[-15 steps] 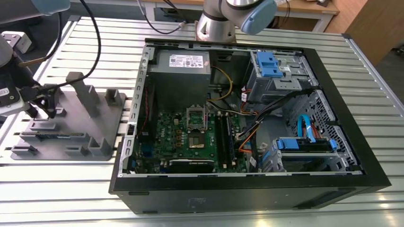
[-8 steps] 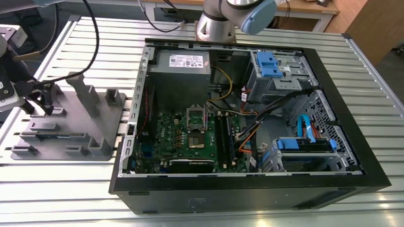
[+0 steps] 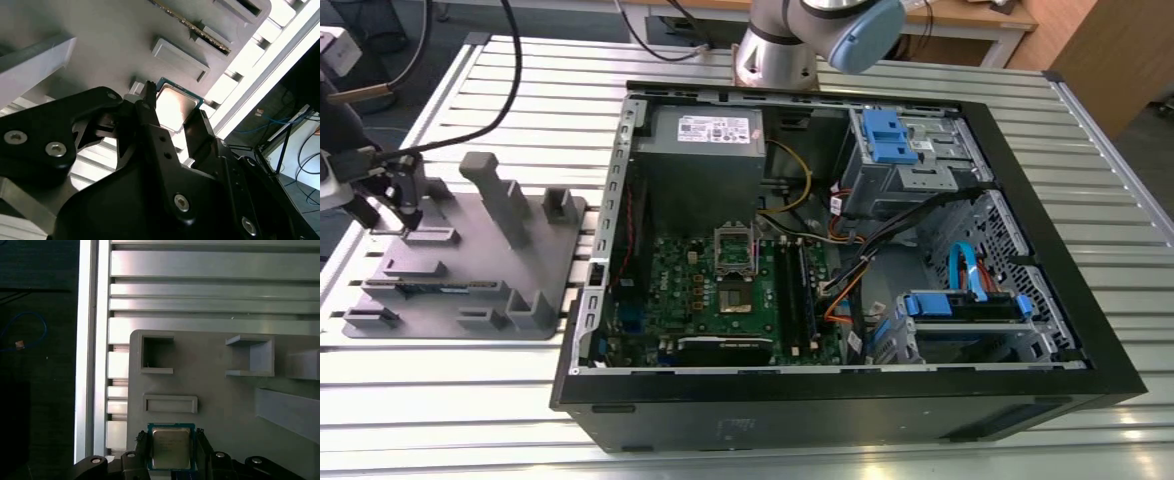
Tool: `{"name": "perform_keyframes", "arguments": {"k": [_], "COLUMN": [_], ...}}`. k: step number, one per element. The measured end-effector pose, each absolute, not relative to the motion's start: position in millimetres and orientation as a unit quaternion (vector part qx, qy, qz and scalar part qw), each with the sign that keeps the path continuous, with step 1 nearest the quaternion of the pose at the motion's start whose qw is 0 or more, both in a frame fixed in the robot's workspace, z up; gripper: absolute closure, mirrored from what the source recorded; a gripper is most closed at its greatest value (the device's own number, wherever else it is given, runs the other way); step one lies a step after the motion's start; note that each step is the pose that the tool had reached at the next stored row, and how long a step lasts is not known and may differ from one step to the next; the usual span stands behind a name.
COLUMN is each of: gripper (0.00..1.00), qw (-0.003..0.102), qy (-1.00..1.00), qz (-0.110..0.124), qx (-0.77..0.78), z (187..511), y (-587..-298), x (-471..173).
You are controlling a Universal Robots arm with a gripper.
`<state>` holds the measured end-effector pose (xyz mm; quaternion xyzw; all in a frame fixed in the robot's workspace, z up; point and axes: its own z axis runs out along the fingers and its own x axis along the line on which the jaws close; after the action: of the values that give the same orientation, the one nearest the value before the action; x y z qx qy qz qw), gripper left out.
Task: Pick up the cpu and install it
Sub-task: 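Pick up the cpu and move it towards the insertion slot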
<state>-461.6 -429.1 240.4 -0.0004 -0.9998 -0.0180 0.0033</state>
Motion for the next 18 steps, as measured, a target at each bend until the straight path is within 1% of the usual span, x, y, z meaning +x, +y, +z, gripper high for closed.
{"name": "perform_keyframes", "arguments": {"k": [7, 18], "gripper": [0.53, 0.53], "qw": [0.003, 0.003], "qy": [-1.000, -1.000], "qz": [-0.018, -0.018], "qx": [0.000, 0.000], "z": [257.6, 260.0], "y": [-429.1, -429.1], "x": [-461.6, -461.6]}}
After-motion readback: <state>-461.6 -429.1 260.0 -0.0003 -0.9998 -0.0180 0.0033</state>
